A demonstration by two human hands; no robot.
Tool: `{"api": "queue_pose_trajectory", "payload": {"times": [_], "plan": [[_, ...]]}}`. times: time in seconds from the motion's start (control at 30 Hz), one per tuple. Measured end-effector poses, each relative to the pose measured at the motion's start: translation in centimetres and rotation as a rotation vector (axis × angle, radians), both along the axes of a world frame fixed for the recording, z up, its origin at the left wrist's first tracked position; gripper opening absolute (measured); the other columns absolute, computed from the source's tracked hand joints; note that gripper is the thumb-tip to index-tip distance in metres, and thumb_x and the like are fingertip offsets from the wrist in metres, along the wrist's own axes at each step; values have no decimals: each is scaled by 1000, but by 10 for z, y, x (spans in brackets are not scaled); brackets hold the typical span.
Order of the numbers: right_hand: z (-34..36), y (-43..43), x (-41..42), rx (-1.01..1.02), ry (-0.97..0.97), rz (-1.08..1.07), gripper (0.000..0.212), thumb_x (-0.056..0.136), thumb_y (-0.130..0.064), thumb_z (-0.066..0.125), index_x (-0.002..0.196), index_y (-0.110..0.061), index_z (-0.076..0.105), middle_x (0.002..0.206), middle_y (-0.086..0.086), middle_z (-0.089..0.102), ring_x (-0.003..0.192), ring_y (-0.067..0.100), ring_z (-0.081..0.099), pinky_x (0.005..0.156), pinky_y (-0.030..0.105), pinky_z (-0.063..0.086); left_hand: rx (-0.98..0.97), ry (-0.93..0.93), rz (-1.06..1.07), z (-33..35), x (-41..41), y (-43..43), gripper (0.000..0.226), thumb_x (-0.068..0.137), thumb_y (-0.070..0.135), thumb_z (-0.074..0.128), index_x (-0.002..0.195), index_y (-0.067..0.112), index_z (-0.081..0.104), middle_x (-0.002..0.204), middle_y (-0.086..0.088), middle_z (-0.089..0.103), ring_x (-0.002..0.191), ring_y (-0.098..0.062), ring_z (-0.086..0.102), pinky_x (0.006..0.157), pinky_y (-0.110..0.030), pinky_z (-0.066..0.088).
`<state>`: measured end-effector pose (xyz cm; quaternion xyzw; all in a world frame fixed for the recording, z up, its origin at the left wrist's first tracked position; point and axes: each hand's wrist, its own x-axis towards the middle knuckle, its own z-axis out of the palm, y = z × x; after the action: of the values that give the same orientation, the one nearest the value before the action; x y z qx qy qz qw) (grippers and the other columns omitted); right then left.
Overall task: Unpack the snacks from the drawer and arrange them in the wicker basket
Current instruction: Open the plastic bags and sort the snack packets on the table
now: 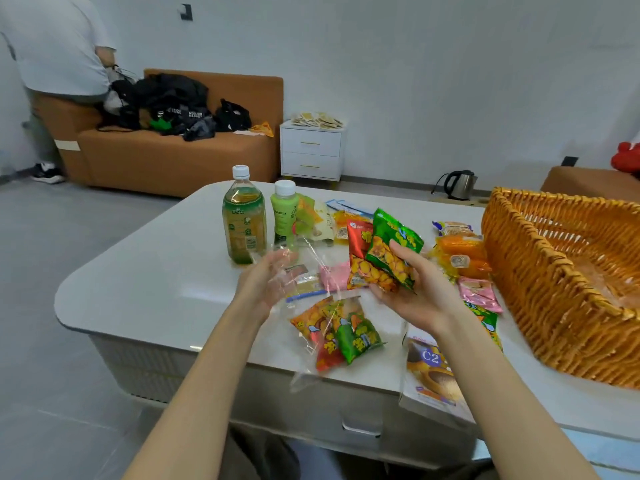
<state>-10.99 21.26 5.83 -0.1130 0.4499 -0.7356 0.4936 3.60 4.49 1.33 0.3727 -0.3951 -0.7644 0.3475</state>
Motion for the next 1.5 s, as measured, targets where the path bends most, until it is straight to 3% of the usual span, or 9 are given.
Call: {"api": "queue_pose_trajectory", "payload": {"times": [0.17, 0.33, 0.57, 0.73, 0.87, 1.03, 1.2, 1.37, 1.5], "plan": [[29, 7, -7, -162, 160, -111, 13, 78, -21, 68, 90, -18, 70, 89, 2, 74, 91, 19, 67, 94, 35, 47, -433, 21, -116, 32, -18, 16, 37, 102, 34, 39, 123, 16, 62, 115, 0, 69, 103, -19, 68, 95, -34, 49], [68, 17, -14, -346, 466, -204, 39, 77, -24, 66, 115, -19, 61, 107, -3, 72, 102, 11, 67, 97, 35, 50, -627, 57, -258, 61, -42, 28, 32, 101, 39, 37, 115, 31, 65, 115, 7, 70, 108, -12, 65, 94, -31, 46], [92, 15, -5, -280, 802, -155, 43, 76, -21, 73, 117, -12, 61, 105, 2, 74, 96, 17, 71, 85, 30, 57, -547, 146, -260, 57, -65, 36, 30, 101, 28, 42, 114, 19, 68, 113, -5, 71, 108, -26, 65, 96, -37, 47], [73, -3, -9, -110, 1019, -229, 38, 79, -17, 78, 112, -23, 58, 100, -9, 72, 89, 3, 69, 76, 19, 55, -484, 218, -260, 53, -65, 38, 30, 100, 26, 45, 118, 12, 65, 120, -9, 67, 117, -25, 61, 103, -42, 45], [68, -4, -13, -102, 1187, -302, 36, 84, -23, 74, 108, -33, 49, 105, -15, 67, 99, 2, 65, 88, 31, 55, -513, 181, -311, 54, -55, 40, 31, 94, 35, 51, 118, 22, 66, 116, -2, 70, 110, -22, 65, 101, -37, 44], [72, -3, -14, -143, 1240, -321, 25, 89, -23, 68, 106, -29, 51, 104, -11, 67, 99, 7, 66, 89, 42, 55, -497, 162, -368, 54, -46, 30, 38, 90, 42, 54, 123, 26, 63, 125, 0, 65, 117, -21, 60, 108, -43, 37], [74, -17, -1, -157, 1224, -113, 13, 94, -22, 61, 107, -23, 62, 101, -3, 73, 91, 8, 70, 79, 28, 58, -415, 267, -316, 52, -52, 37, 33, 103, 25, 30, 114, 20, 61, 105, 3, 72, 110, -21, 61, 98, -40, 48], [70, -16, -10, -36, 988, -22, 18, 98, -27, 55, 98, -18, 70, 96, 4, 76, 84, 14, 72, 79, 28, 58, -338, 220, -288, 49, -51, 33, 43, 99, 23, 34, 130, 2, 54, 126, -18, 61, 120, -33, 55, 91, -40, 52], [68, -13, -14, 8, 1061, 1, 19, 98, -29, 52, 93, -23, 69, 94, -1, 75, 84, 11, 71, 79, 25, 56, -386, 176, -261, 49, -46, 32, 38, 98, 30, 36, 118, 10, 62, 113, -11, 66, 109, -28, 59, 85, -43, 48]]}}
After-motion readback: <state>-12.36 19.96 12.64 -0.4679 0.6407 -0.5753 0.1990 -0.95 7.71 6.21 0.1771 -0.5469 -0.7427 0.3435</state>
